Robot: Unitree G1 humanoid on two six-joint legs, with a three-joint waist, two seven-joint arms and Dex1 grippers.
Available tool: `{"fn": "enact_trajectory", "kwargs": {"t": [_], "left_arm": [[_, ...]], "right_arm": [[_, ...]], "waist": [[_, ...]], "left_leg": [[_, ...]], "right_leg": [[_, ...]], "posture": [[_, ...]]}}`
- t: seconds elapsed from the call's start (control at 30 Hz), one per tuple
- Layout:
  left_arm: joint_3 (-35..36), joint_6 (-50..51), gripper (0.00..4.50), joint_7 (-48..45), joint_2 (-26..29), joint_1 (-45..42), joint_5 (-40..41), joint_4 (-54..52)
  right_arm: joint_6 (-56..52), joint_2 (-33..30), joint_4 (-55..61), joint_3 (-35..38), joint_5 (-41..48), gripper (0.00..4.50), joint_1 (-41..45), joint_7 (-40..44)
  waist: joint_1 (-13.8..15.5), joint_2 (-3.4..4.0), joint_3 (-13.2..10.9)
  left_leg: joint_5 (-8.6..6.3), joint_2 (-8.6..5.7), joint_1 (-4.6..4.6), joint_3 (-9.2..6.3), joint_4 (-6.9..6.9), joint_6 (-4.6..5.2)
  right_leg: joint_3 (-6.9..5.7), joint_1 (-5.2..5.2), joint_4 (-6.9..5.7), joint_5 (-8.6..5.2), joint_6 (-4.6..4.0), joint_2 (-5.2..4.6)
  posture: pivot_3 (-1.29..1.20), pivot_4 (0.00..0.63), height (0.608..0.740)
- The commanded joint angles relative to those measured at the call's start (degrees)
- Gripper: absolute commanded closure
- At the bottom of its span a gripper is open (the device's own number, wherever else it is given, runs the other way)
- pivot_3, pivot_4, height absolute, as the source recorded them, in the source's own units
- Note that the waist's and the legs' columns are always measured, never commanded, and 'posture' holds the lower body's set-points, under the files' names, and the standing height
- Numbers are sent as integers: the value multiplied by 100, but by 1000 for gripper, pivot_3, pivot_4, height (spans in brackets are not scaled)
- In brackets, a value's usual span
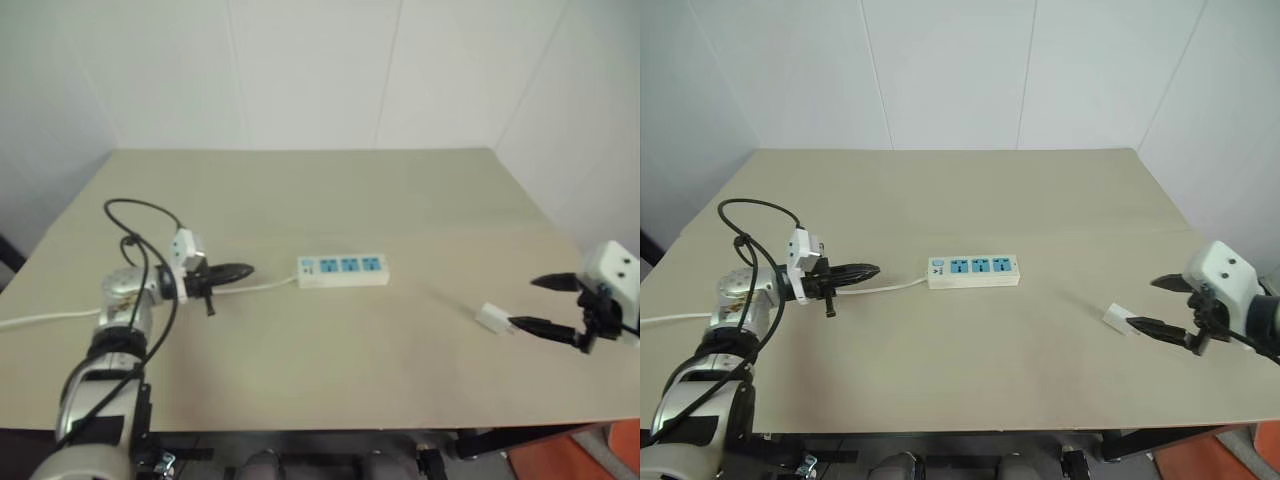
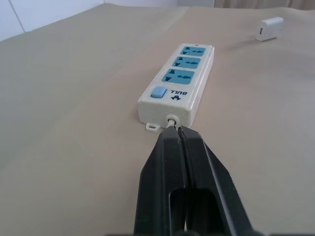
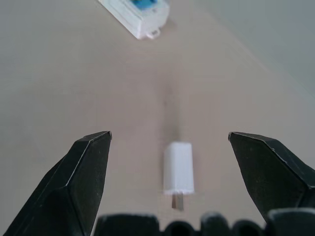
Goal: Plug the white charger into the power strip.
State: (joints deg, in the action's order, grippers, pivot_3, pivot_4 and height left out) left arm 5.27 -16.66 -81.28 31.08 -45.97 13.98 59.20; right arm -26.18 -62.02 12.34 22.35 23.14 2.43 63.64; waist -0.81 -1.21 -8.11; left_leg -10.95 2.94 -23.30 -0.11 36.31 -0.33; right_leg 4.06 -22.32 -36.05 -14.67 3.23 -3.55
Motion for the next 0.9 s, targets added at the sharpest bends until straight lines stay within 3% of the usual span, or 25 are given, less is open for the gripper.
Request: {"fn": "enact_trajectory", "kwargs": {"t": [0.03,0.23,0.33,0.73,0.8,0.9], "left_arm": [[-57,-525,4443,249,-95,-406,-298,551],[-244,-382,4443,293,-399,-1108,-779,1309],[-202,-289,3831,288,-449,-1297,-836,1408],[-377,-529,19,760,-612,-1392,-1426,1588],[-540,-888,19,1354,-653,-1355,-1738,1600],[-722,-892,19,1474,-694,-1407,-2018,1665]], "right_arm": [[-303,189,672,-329,249,0,361,-304],[-912,964,1523,-1365,391,0,1136,-1023],[-1022,1108,1644,-1500,341,0,1160,-1210],[-1178,1229,1941,-1416,368,0,860,-1631],[-1174,1230,1964,-1425,378,0,841,-1660],[-1191,1237,1987,-1478,388,0,874,-1707]], "waist": [[-8,-3,-2],[15,-7,-4],[41,-7,-4],[22,-8,-5],[21,-8,-5],[21,-8,-5]], "left_leg": [[0,0,0,0,0,0],[0,-1,-10,-2,0,0],[0,-3,-25,-4,0,0],[0,-3,-34,-4,0,0],[0,-3,-32,-4,0,0],[0,-3,-32,-5,0,0]], "right_leg": [[0,0,0,0,0,0],[0,-5,1,3,-4,2],[-3,-12,6,12,-20,1],[-3,-24,0,13,-21,0],[-3,-24,-1,13,-21,0],[-3,-23,-1,13,-21,0]], "posture": [[0,150,740],[0,150,740],[0,150,740],[0,150,740],[0,150,740],[0,150,740]]}}
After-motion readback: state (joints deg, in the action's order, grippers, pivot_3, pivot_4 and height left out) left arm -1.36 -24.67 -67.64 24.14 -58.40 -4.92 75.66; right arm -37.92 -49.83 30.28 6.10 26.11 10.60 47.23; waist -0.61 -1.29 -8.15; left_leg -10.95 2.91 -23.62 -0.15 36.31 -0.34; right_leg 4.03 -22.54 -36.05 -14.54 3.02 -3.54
